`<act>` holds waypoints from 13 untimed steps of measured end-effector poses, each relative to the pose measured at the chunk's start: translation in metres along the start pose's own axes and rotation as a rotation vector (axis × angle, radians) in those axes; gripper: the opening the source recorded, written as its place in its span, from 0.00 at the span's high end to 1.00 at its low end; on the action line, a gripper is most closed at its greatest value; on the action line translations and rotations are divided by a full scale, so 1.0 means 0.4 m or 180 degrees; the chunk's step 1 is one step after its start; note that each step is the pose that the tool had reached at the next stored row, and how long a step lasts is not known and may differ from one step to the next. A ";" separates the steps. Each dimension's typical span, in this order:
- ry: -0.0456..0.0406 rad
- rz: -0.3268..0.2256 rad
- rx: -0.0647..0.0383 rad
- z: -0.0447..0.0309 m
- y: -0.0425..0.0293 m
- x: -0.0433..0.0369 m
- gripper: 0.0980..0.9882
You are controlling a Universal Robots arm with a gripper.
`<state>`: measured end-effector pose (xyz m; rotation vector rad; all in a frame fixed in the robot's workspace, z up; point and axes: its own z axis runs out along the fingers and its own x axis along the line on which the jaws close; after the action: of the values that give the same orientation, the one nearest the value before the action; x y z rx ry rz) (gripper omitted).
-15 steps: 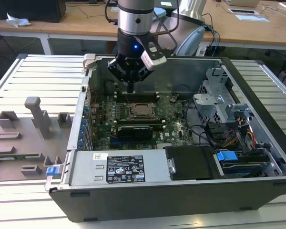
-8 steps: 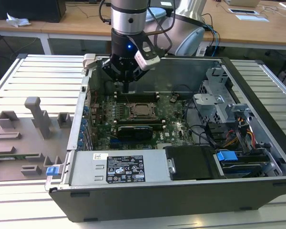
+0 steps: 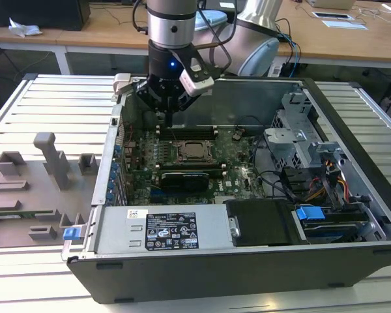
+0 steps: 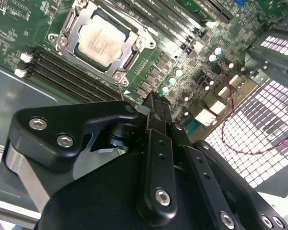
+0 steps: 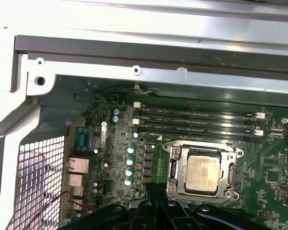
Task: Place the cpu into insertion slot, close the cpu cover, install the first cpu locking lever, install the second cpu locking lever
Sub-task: 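Install the first cpu locking lever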
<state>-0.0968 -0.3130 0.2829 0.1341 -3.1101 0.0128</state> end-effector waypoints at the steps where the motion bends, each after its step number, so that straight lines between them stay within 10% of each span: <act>1: -0.0001 0.0000 -0.0001 0.002 0.007 0.002 0.99; 13: 0.0000 0.0003 0.0000 0.034 0.064 0.032 0.99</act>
<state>-0.1120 -0.2888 0.2695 0.1327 -3.1103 0.0126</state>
